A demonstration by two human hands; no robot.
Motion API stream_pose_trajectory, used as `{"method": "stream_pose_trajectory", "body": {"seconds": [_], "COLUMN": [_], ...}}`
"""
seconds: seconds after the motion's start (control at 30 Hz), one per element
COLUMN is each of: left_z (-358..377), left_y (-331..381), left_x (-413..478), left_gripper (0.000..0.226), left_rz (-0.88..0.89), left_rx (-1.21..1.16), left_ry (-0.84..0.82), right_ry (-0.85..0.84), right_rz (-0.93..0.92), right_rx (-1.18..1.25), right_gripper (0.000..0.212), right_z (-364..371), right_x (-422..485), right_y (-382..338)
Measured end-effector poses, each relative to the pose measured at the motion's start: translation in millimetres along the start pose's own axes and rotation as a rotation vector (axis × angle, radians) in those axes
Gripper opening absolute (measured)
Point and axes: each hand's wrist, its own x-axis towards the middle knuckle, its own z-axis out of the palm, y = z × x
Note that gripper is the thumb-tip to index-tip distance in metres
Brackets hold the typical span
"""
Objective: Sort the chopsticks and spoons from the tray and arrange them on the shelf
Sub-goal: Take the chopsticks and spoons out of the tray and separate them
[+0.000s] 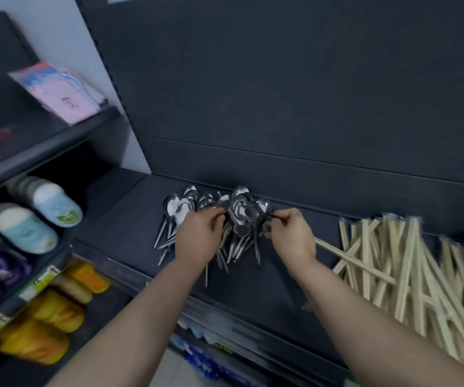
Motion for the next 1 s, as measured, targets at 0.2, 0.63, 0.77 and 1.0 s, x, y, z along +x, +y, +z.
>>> {"method": "stream_pose_trajectory", "body": {"seconds": [0.2,0.63,0.77,1.0], "left_z": [3,15,45,103], "left_y": [-21,63,133,279], "left_x": [4,26,9,-53], "left_gripper": [0.052,0.034,0.034,0.032], "left_rz": [0.106,0.101,0.269,0.473], "left_rx": [0.400,0.091,-0.013,-0.146], "left_ry": [-0.351,-0.285,-0.311,-0.436], "right_ry": [-0.234,-0.056,0.042,0.203], "right_rz": [-0.065,-0.393,-0.345,-0.287], "right_rx": [-0.360,-0.943,-1.047,-1.041], "right_gripper": [0.004,0.022,0.024,0.025], "right_z": [26,-61,-126,-260], "right_x": [-3,-12,-23,-57], "right_y": [0,0,26,81]}}
